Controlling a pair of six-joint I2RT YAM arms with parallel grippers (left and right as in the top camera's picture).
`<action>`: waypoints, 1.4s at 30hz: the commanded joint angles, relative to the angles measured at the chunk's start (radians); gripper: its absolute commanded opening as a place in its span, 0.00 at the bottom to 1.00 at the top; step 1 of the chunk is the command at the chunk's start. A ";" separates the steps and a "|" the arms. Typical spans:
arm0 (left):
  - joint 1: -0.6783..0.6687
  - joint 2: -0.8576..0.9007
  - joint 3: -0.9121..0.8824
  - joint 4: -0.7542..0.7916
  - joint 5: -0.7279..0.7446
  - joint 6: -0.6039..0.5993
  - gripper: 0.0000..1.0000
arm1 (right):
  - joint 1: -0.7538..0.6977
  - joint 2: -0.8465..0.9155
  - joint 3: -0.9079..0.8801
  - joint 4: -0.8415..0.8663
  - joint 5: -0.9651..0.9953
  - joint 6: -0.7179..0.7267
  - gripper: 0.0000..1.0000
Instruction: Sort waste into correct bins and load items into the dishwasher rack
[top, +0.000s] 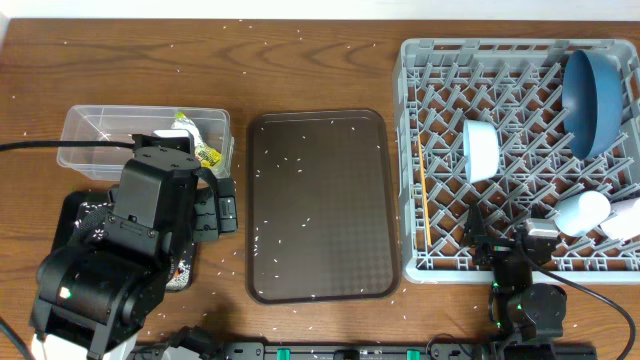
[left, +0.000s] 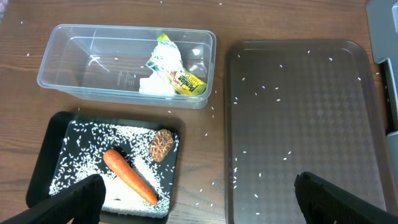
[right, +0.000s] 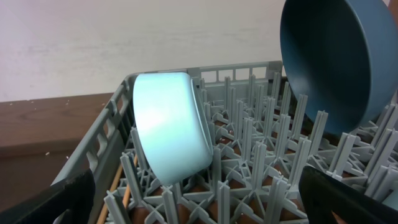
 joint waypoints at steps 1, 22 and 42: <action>0.005 0.000 0.014 -0.003 -0.013 -0.005 0.98 | -0.006 -0.005 -0.005 0.001 -0.003 -0.006 0.99; 0.060 -0.076 -0.046 0.184 -0.069 0.005 0.98 | -0.006 -0.005 -0.005 0.001 -0.003 -0.006 0.99; 0.364 -0.709 -0.739 0.750 0.383 0.307 0.98 | -0.006 -0.005 -0.005 0.001 -0.003 -0.006 0.99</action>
